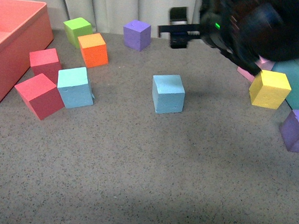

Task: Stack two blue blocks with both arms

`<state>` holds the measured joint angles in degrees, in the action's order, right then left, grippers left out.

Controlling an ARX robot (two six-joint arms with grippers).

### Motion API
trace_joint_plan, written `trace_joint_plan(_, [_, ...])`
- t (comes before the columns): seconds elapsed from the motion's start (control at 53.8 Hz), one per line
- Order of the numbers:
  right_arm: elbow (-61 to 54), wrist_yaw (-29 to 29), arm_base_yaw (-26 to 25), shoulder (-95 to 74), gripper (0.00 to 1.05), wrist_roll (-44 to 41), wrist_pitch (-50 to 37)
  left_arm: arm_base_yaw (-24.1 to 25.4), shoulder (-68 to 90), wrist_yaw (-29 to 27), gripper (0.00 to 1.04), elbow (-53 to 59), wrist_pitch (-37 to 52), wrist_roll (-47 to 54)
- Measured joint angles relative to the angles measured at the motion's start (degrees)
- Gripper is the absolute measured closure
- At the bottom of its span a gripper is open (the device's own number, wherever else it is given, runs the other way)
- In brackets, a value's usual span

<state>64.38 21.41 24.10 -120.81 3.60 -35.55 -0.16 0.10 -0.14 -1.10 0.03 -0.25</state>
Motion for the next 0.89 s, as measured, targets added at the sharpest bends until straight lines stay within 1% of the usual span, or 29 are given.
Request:
trace_joint_plan(0.056, [-9.64,-0.50,-1.88,2.62,0.47,-1.53,-17.35,0.00,-0.02,-0.02,0.07,0.00,0.00,0.00])
trace_joint_plan(0.074, [-13.49,-1.11,-2.84,4.48,0.52,-1.99,-23.19,0.00,-0.02,-0.02,0.07,0.00,0.00,0.00])
trace_joint_plan(0.112, [-18.01,-2.10,-4.09,7.54,0.59,-2.43,-28.57,0.00,-0.02,0.00,0.07,0.00,0.00,0.00])
trace_joint_plan(0.13, [-20.98,-2.71,-5.03,10.12,0.65,-2.75,-31.19,0.00,-0.02,0.00,0.07,0.00,0.00,0.00])
trace_joint_plan(0.204, [-26.82,-3.93,-7.17,15.39,0.77,-3.02,-33.86,0.00,-0.02,0.00,0.07,0.00,0.00,0.00])
trace_joint_plan(0.242, [-29.07,-4.52,-7.96,17.16,0.82,-3.15,-34.34,0.00,-0.02,0.02,0.07,0.00,0.00,0.00])
trace_joint_plan(0.297, [-33.29,-6.08,-9.14,20.00,0.93,-3.28,-34.82,0.00,-0.02,0.02,0.07,0.00,0.00,-0.02])
trace_joint_plan(0.372, [-37.55,-7.87,-10.32,23.93,1.04,-3.52,-32.59,0.00,-0.02,0.02,0.07,0.00,0.00,0.00])
trace_joint_plan(0.632, [-47.67,-11.72,-14.14,36.83,1.04,-3.58,-31.50,0.00,-0.02,0.00,0.07,0.00,0.00,0.00])
trace_joint_plan(0.651, [-51.47,-13.00,-15.89,41.24,1.04,-3.61,-29.97,0.00,-0.02,0.00,0.07,0.00,0.00,-0.02])
trace_joint_plan(0.892, [-56.94,-15.76,-18.16,51.54,1.04,-3.58,-25.31,0.00,-0.02,0.00,0.07,0.00,0.00,0.00])
